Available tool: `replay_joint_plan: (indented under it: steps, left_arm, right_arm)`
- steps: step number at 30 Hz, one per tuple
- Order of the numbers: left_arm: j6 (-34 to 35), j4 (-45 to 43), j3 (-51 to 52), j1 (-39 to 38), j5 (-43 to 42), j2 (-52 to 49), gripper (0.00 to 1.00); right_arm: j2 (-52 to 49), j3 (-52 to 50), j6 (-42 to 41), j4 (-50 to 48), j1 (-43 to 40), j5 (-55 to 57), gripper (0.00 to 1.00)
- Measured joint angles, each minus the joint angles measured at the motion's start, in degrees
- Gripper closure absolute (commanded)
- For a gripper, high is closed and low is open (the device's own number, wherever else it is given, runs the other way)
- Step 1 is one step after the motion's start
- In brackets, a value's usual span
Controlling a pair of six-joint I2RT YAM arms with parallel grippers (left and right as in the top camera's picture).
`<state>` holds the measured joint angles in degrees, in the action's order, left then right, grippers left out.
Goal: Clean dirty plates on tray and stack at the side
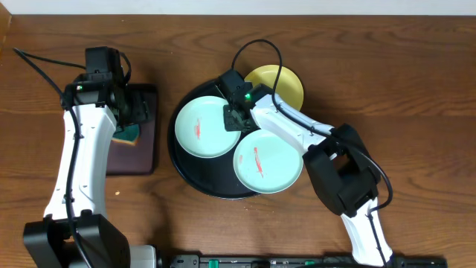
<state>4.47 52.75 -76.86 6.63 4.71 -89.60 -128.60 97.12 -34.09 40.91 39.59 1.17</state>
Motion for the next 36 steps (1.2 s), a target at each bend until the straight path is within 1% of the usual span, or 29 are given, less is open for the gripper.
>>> replay_joint_plan:
  steps: [7,10,13,16,19,23,25,30,36]
  left_arm:
    - [-0.26,0.02,0.02,0.07,-0.02,-0.31,0.28]
    - [-0.42,-0.13,0.02,0.7,-0.02,-2.01,0.32]
    - [-0.9,-1.38,0.04,2.03,-0.02,-5.51,0.33]
    - [-3.5,-3.87,0.13,3.3,-0.11,-10.19,0.33]
    - [-7.5,-6.97,0.55,3.89,-0.96,-14.12,0.34]
    - [-11.78,-12.5,0.61,3.82,-1.79,-17.49,0.4]
    - [-13.0,-13.84,0.61,3.87,-1.84,-18.01,0.44]
    - [-15.02,-14.43,0.61,4.74,-1.75,-19.08,0.48]
    - [-15.45,-14.27,0.61,7.08,-1.88,-22.49,0.6]
  right_arm:
    - [-0.24,0.0,0.33,-1.31,-0.68,-2.93,0.99]
    - [-0.26,0.0,0.85,-1.38,-0.68,-3.02,0.99]
    - [-0.26,0.0,1.49,-1.38,-0.68,-3.08,0.99]
    - [-0.26,0.0,1.9,-1.42,-0.68,-3.15,0.99]
    - [-0.26,0.0,2.43,-1.51,-0.68,-3.21,0.99]
    - [-0.26,0.0,3.02,-1.55,-0.68,-3.32,0.99]
    - [-0.26,0.0,3.15,-1.57,-0.68,-3.34,0.99]
    - [-0.26,0.0,3.34,-1.6,-0.68,-3.39,0.99]
    - [-0.28,0.0,3.43,-1.64,-0.68,-3.5,0.99]
